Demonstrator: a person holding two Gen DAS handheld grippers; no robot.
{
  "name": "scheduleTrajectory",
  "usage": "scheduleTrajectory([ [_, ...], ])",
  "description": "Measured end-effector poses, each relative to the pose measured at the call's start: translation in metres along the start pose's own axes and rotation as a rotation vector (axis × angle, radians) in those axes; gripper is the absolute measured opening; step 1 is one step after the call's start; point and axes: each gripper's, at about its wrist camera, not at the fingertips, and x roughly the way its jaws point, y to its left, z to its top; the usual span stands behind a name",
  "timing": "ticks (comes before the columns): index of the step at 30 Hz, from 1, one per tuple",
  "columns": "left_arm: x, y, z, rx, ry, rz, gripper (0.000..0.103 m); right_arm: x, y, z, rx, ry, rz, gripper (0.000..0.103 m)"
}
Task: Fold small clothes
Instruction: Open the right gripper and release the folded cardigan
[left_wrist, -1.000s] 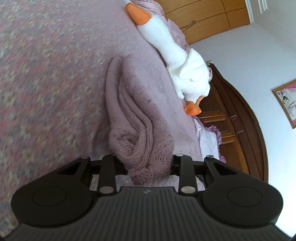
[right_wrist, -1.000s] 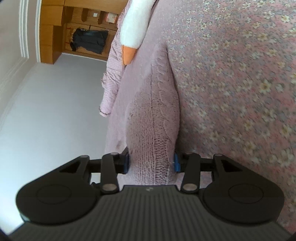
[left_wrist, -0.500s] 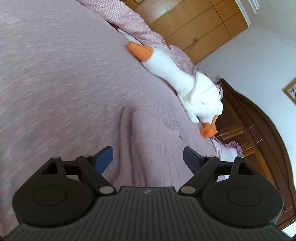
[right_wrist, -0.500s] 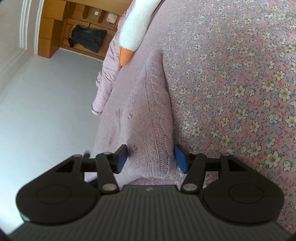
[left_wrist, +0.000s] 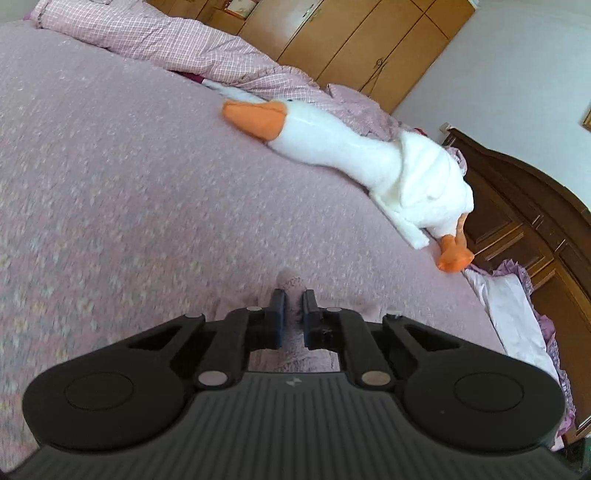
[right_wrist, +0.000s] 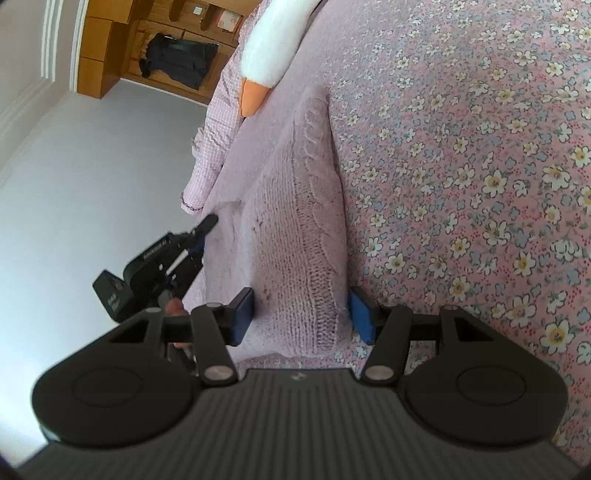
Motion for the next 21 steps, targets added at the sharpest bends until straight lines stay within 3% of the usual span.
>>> scheduleTrajectory([
  [3,0.011,-0.003,0.008,0.038,-0.003,0.011,0.009,0.001,0.000,-0.001,-0.007,-0.004,-0.002,0.058],
  [6,0.020,-0.005,0.010,0.117,0.039,0.047,0.009,0.003,0.001,-0.001,-0.006,-0.004,-0.005,0.058],
  [8,0.015,-0.002,0.009,0.110,0.063,0.064,0.011,0.004,0.002,-0.001,-0.008,-0.004,-0.009,0.058],
  [9,0.009,0.000,0.007,0.100,0.067,0.062,0.016,0.004,0.002,-0.001,-0.012,-0.004,-0.012,0.058],
  [12,-0.028,-0.003,0.001,0.101,0.031,0.070,0.053,0.004,0.005,-0.003,-0.020,-0.010,-0.021,0.058],
  [13,-0.043,-0.008,-0.003,0.110,0.008,0.071,0.061,0.004,0.005,-0.003,-0.021,-0.014,-0.023,0.058],
  [18,-0.094,-0.047,-0.037,0.156,-0.031,0.055,0.062,0.001,0.014,-0.006,-0.034,-0.026,-0.059,0.060],
  [20,-0.099,-0.059,-0.052,0.170,-0.015,0.034,0.053,-0.006,0.027,-0.007,-0.095,-0.057,-0.089,0.060],
  [21,-0.099,-0.065,-0.061,0.190,0.002,0.033,0.043,-0.011,0.034,-0.008,-0.138,-0.079,-0.105,0.060],
])
